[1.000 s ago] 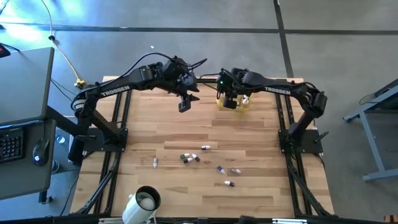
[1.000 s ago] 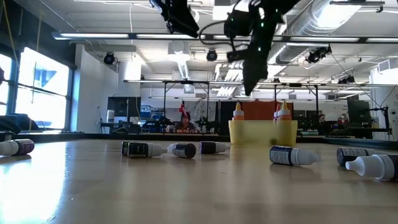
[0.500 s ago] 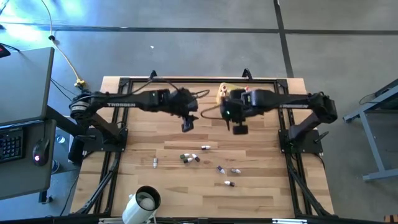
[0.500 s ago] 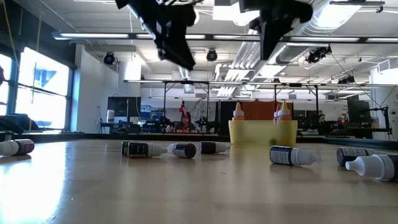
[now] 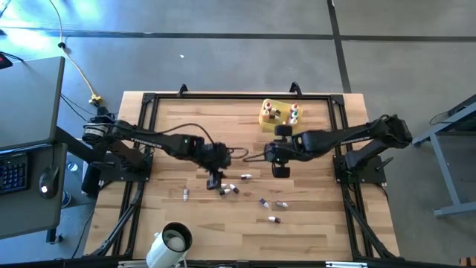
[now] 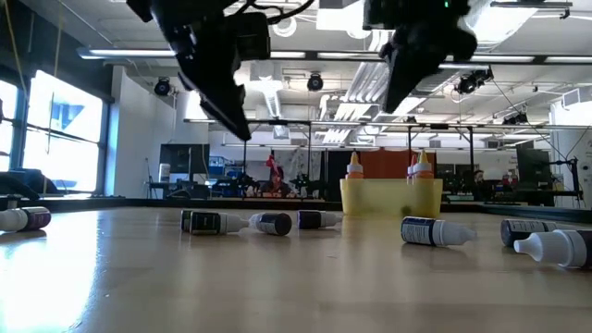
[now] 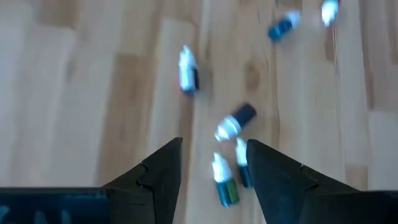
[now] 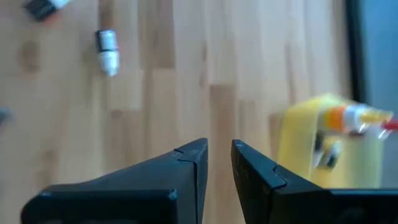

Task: Pick & Place food coloring
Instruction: Put the small green food coloring bottle into the yellow bin

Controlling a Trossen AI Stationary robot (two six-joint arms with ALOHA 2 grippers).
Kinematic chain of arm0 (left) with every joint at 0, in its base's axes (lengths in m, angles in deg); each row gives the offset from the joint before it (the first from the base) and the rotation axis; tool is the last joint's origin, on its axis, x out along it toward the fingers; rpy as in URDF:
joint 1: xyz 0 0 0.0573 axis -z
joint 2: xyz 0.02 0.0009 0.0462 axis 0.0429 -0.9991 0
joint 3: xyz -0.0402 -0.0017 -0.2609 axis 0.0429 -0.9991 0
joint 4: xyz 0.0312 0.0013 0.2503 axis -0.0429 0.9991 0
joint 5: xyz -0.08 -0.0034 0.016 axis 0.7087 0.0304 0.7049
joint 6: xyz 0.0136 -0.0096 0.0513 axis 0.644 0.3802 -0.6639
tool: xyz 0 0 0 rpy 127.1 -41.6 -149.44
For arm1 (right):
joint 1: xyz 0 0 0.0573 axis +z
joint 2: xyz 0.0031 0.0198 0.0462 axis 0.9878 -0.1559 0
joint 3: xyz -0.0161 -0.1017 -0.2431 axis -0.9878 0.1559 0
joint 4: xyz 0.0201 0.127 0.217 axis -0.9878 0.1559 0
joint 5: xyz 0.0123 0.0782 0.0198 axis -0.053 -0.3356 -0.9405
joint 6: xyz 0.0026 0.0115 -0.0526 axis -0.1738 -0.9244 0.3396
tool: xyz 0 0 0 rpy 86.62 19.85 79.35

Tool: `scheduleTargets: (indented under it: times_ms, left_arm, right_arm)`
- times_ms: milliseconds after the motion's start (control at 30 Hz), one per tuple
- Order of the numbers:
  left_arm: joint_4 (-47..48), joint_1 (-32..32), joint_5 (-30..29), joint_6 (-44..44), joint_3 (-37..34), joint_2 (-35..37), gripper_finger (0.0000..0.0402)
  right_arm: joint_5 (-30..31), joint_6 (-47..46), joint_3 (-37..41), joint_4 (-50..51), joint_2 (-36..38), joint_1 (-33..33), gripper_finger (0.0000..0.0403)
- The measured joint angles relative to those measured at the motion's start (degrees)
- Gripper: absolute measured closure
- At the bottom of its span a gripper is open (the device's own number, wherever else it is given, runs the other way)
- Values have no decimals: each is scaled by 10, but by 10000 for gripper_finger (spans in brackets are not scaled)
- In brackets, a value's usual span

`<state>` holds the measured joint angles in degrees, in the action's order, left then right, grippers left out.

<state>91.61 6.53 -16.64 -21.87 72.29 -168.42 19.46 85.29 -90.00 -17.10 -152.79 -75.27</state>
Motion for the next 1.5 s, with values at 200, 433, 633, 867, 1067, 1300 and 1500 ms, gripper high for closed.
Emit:
scheduleTargets:
  times_ms: [200, 433, 633, 867, 1067, 1300, 1500]
  left_arm:
    - [20, 25, -5, 4, -10, -3, 225]
    - [31, 23, -29, 11, -9, -8, 225]
    - [62, 27, -30, 71, -10, -42, 225]
    - [42, 40, -25, 89, -9, -86, 225]
    - [42, 42, 5, 100, -10, -105, 225]
    - [53, 42, 17, 113, -10, -120, 225]
    - [43, 42, 25, 113, -10, -129, 225]
  right_arm:
    - [71, 88, 106, -184, 0, 16, 338]
    - [64, 187, 189, -401, 0, 14, 338]
    - [45, 189, 212, -484, 0, 13, 338]
    - [14, 185, 216, -505, 0, 13, 338]
    - [19, 181, 216, -512, 0, 11, 338]
    - [5, 154, 216, -512, 0, -3, 338]
    - [-10, 152, 216, -561, 0, -26, 338]
